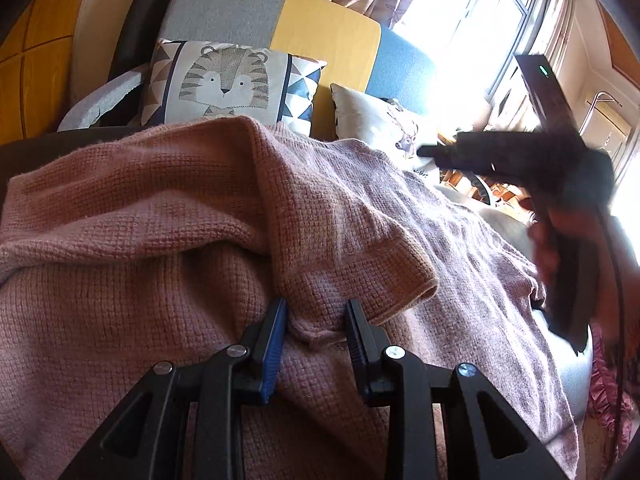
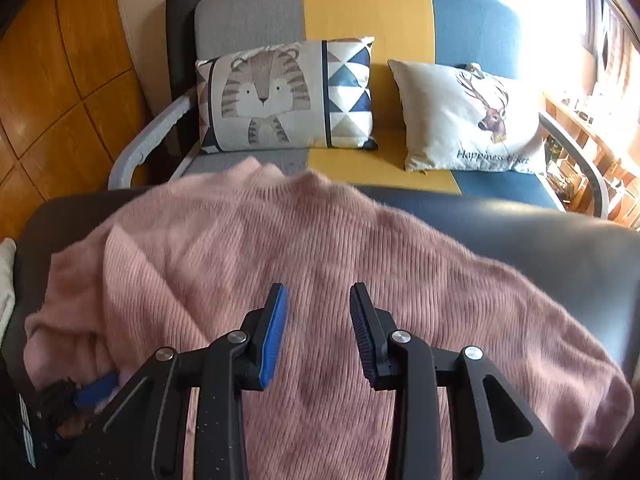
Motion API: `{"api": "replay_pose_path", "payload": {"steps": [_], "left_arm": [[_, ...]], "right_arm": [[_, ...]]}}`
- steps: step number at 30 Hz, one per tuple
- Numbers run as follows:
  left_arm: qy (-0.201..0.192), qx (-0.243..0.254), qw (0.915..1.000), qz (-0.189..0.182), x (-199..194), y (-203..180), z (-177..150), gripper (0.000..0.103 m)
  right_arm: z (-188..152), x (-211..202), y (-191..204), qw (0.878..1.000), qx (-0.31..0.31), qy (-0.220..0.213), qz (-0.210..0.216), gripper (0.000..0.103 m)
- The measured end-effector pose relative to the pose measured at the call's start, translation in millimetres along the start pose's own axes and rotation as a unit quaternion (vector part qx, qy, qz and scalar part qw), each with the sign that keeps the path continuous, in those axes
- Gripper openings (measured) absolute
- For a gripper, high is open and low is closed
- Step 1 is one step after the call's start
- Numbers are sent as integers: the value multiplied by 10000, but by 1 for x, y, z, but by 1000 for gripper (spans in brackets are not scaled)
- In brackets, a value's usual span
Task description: Fold clothes
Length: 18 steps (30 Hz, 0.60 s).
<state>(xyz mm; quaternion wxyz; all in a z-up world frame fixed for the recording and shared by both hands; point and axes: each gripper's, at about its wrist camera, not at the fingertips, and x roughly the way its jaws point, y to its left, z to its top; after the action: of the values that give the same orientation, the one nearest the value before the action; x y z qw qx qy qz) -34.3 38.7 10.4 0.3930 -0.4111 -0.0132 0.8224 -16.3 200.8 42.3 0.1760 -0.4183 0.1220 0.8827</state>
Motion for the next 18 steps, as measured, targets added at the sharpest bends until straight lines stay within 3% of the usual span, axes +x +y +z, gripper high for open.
{"api": "replay_pose_path", "payload": {"steps": [5,7,13,18], "left_arm": [[28,-44,10000,-42,-1,2,0,30],[60,-81,9999,-71,-1,3,1,30],[347,-223,9991,8,0,0,11,30],[703,-794,9943,43,8,6,26,30]], "right_arm": [[-50,2,-11,9983,434,322,-229,37],[-61,-3,-11,9988,332,-55,-356,45],[-63,-6,-8,9982,280,-184,-489,48],[-63,-5,-7,9982,287,-206,-492,48]]}}
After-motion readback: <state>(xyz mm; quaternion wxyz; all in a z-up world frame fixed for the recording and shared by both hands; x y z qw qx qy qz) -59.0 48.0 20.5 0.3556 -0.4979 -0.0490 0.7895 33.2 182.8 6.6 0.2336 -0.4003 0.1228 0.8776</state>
